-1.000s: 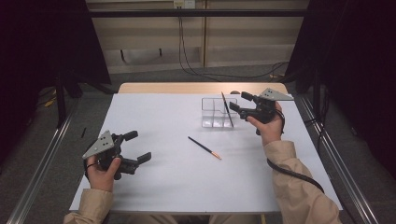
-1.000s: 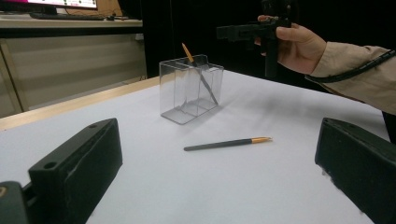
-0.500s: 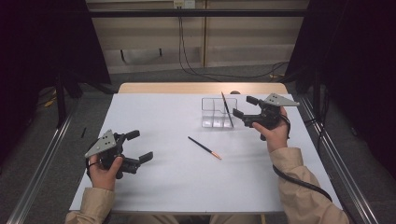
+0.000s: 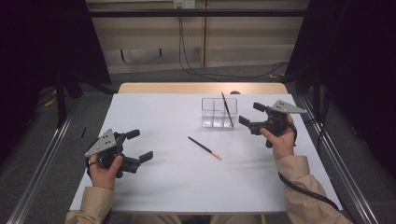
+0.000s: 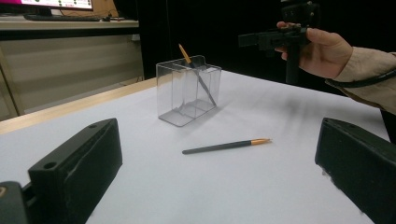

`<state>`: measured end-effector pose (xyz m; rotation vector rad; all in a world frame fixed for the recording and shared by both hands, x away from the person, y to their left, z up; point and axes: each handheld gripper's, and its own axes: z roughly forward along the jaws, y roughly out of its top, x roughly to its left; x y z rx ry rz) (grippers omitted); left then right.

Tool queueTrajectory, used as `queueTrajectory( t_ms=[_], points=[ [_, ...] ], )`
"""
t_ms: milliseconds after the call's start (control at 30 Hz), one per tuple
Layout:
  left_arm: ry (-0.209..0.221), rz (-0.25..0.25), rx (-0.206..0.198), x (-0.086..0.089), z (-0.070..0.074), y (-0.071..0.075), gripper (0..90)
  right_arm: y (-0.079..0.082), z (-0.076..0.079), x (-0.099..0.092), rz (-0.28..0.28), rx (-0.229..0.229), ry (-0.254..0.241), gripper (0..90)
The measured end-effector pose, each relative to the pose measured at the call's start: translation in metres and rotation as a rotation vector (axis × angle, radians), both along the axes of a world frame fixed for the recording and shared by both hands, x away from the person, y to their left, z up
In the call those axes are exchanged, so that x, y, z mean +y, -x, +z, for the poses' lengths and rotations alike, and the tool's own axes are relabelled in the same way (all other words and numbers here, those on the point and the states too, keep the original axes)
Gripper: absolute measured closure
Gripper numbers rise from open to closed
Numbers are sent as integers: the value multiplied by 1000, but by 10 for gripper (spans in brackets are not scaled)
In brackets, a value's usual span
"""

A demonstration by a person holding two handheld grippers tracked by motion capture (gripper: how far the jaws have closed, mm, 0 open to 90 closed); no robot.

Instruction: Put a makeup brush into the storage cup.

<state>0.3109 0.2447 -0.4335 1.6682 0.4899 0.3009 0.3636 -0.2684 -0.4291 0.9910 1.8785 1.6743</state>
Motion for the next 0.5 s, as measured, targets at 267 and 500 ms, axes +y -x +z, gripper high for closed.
queueTrajectory(
  t_ms=[267, 500],
  points=[
    [-1, -2, -5, 0, 1, -1, 5, 11, -2, -4, -2, 5, 0, 26],
    [-4, 0, -8, 1, 2, 0, 4, 21, -2, -8, 5, 6, 26, 16]
  ],
)
